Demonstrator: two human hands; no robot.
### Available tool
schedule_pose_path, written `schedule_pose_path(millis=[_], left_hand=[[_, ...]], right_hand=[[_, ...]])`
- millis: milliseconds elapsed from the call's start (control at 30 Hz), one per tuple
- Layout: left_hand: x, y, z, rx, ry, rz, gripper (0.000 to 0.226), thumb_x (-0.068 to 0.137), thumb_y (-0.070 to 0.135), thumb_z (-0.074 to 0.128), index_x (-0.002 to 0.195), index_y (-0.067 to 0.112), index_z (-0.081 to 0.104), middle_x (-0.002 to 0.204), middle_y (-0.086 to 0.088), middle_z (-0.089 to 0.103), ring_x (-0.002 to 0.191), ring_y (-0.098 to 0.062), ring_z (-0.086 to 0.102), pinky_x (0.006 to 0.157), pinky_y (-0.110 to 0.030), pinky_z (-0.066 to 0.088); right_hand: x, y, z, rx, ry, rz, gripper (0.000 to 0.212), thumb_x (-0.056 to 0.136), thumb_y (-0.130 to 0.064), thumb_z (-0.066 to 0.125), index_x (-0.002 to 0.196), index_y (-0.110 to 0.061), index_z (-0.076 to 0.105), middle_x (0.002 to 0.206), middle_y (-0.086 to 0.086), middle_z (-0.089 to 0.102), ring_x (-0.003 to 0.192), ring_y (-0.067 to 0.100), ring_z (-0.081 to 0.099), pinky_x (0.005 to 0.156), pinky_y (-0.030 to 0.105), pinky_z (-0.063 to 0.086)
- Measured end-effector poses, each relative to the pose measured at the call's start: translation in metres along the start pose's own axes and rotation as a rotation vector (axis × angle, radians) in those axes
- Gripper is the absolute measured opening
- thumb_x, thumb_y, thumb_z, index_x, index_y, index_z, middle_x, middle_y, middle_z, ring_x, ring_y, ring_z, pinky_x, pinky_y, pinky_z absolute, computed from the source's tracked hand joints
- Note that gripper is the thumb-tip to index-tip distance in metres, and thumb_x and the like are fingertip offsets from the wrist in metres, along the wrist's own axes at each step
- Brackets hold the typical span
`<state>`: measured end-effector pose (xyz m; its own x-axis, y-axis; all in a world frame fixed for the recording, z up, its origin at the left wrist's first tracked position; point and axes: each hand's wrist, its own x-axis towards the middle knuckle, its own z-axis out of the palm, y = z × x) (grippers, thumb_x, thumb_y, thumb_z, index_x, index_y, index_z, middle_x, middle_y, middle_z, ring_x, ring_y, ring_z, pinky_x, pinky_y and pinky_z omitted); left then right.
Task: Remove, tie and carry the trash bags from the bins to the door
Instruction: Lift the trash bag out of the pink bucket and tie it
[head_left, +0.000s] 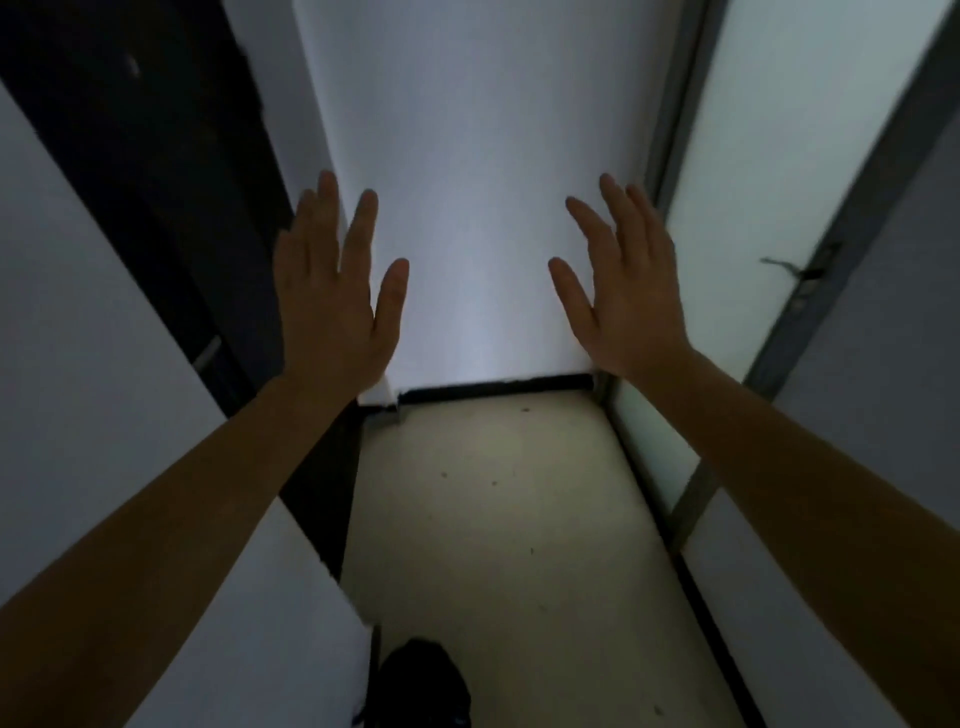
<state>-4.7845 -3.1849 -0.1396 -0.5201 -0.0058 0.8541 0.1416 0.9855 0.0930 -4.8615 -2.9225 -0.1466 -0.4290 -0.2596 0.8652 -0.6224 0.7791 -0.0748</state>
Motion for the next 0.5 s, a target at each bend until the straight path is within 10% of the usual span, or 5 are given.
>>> schedule_pose_path(millis=[500], left_hand=[[0.026, 0.359, -0.068, -0.793, -0.059, 0.462, 0.070, 0.101, 0.053, 0.032, 0.158, 0.017, 0.013, 0.164, -0.024, 0.007, 0.151, -0.039, 0.007, 0.119, -0.058, 0.011]], right_hand=[[-0.161, -0.004, -0.441, -1.009, -0.071, 0.387, 0.067, 0.100, -0.054, 0.042, 0.154, -0.017, 0.029, 0.163, 0.019, 0.013, 0.151, 0.039, 0.009, 0.122, 0.046, 0.003]])
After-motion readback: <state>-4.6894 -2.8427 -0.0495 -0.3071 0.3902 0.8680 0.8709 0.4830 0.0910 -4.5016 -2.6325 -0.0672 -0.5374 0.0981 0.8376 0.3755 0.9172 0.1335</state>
